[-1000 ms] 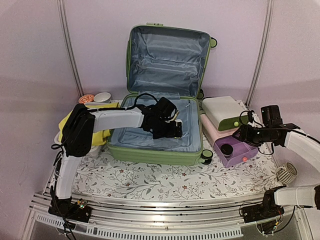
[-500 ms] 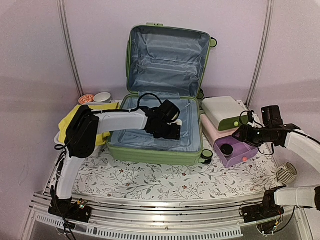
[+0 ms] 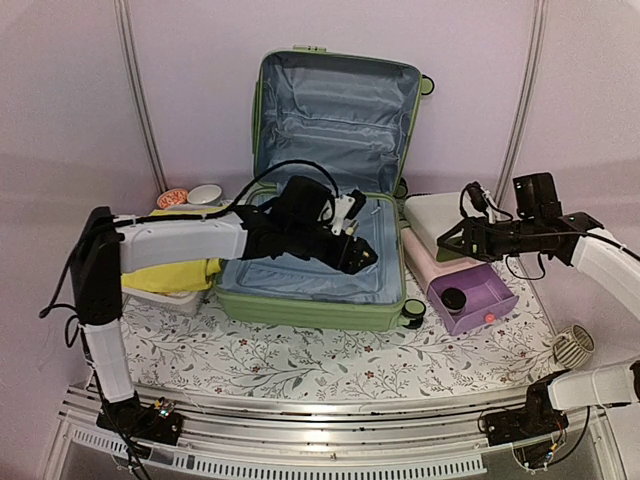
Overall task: Open, take out, and arrange the luggage
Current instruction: Pick up the makeup from the opened luggage, then pass from the left arm to the right
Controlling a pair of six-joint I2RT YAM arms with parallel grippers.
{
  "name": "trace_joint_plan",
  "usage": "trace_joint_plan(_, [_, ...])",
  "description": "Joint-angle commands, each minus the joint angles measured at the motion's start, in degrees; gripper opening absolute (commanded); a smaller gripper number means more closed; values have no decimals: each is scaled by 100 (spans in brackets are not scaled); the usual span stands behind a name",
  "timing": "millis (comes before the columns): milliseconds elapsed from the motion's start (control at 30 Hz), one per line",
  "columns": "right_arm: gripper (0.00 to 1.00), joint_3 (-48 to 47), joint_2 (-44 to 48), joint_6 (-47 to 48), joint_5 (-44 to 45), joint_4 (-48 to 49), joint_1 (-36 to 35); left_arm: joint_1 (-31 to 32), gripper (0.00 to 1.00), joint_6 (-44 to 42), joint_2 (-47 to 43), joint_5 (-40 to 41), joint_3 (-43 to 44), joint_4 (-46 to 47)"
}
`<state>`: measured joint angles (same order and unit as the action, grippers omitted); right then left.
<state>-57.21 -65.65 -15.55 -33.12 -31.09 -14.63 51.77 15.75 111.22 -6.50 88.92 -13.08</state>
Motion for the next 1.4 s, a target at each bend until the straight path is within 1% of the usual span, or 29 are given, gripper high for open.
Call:
trace_joint_plan(0, [67,-131,-289,-436,-356,221,-680,67,70,-861,-616,-1273,-800,1775])
trace_joint_plan(133, [67,-165,-446,-863,-435,628,-1043,139,70,-1234,-795,-1607,-1267,2428])
trace_joint_plan(267, [66,-105,-480,-1287,-848,1147,-1193,300,70,-1704,-850,-1471,-1520,2686])
trace_joint_plan(333, [66,-102,-488,-1538,-904,1310,-1279,448,70,-1962,-877,-1165,-1588,2757])
trace_joint_plan(433, [65,-159,-568,-1649,-810,1292,-1440,714,70,-2308,-875,-467,-1673,2911])
trace_joint_plan(567, [58,-251,-870,-1590,-647,1142,-1626,1102,73,-2938,-852,169,-1898,3353])
trace_joint_plan(667, [53,-264,-980,-1546,-622,1160,-1782,1321,74,-3239,-766,661,-1939,3544])
trace_joint_plan(767, [51,-244,-1028,-1491,-593,1118,-1856,1413,74,-3318,-648,954,-1795,3424])
trace_joint_plan(833, [45,-196,-1010,-1457,-605,1105,-1867,1436,74,-3309,-626,987,-1765,3398])
trace_joint_plan(900, [42,-137,-976,-1454,-648,1105,-1877,1441,74,-3301,-627,1003,-1781,3422])
trace_joint_plan(967, [42,-80,-916,-1443,-668,1099,-1877,1441,74,-3293,-609,1014,-1782,3422])
trace_joint_plan(1000, [44,-51,-876,-1442,-669,1085,-1883,1437,75,-3291,-599,1007,-1782,3417])
trace_joint_plan(1067, [51,-13,-795,-1442,-677,1050,-1885,1435,74,-3264,-593,1002,-1774,3422])
trace_joint_plan(1133, [55,19,-716,-1425,-682,987,-1890,1441,74,-3237,-592,986,-1769,3420])
trace_joint_plan(1233, [55,46,-607,-1369,-661,847,-1902,1441,75,-3210,-597,955,-1771,3435])
trace_joint_plan(1367, [50,81,-559,-1269,-607,685,-1907,1441,75,-3183,-596,931,-1765,3436])
